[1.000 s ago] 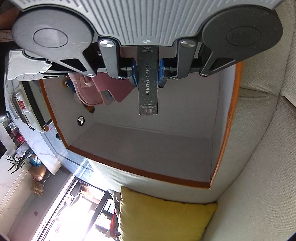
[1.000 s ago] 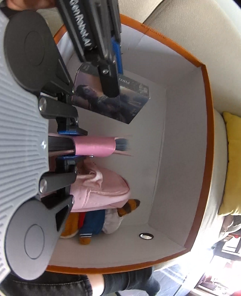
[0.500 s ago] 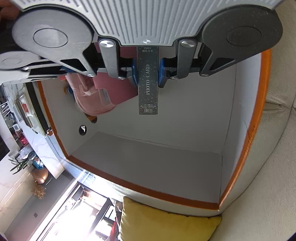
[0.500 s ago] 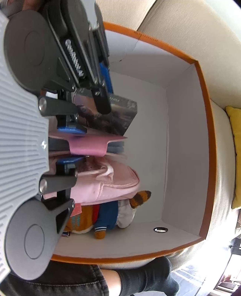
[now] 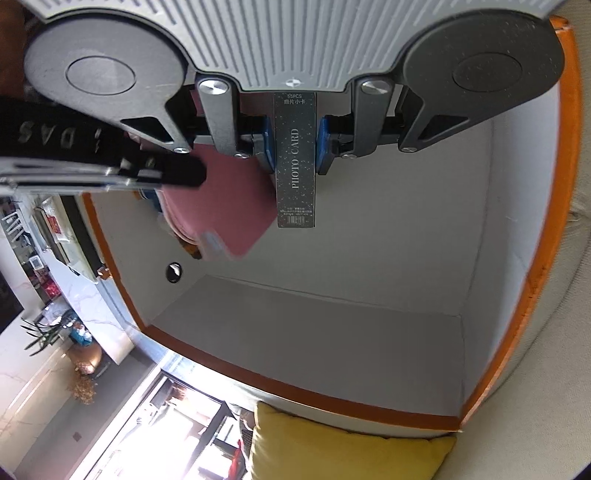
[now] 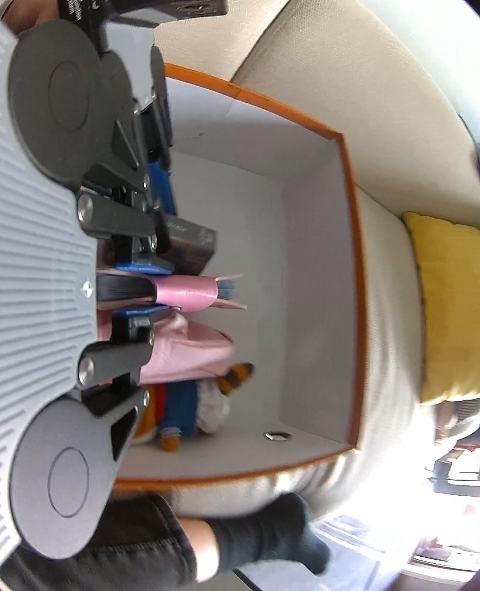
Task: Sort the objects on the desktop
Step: 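Carry the PHOTO CARD box and pink card holder into the orange box, then lower both held items beside the pouch and release them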
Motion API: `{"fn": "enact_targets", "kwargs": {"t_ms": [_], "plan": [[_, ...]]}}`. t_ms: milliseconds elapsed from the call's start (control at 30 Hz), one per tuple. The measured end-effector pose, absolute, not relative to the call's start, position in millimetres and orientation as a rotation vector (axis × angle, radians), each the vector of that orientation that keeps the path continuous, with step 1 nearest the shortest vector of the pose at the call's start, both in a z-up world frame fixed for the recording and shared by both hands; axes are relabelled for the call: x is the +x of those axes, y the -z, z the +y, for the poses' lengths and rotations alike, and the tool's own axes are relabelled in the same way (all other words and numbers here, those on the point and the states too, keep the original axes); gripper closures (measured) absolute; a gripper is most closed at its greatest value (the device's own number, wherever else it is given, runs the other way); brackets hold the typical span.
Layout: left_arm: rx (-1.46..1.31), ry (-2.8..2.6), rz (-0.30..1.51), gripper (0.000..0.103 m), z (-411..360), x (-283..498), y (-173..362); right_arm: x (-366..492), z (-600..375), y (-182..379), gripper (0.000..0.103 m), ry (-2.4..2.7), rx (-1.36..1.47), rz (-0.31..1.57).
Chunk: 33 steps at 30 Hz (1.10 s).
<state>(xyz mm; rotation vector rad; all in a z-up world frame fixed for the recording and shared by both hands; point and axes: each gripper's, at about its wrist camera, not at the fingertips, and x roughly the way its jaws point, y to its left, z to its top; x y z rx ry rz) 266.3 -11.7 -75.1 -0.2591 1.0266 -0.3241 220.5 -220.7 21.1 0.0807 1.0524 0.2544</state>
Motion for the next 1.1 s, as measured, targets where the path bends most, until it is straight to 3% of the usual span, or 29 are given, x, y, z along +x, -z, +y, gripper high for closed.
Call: {"fn": "enact_targets", "kwargs": {"t_ms": [567, 900, 967, 1100], "plan": [[-0.267, 0.315, 1.03, 0.078, -12.4, 258.1, 72.9, 227.0, -226.1, -15.8, 0.084, -0.237, 0.092, 1.116], [-0.337, 0.344, 1.029, 0.077, 0.0, 259.8, 74.7, 229.4, -240.4, -14.1, 0.077, -0.258, 0.178, 1.173], [-0.355, 0.345, 1.025, 0.077, 2.3, 259.9, 73.4, 230.2, -242.7, -11.0, 0.083, -0.272, 0.209, 1.193], [-0.38, 0.341, 1.02, 0.077, 1.2, 261.7, 72.1, 233.3, -244.7, 1.5, 0.085, -0.278, 0.271, 1.246]]}}
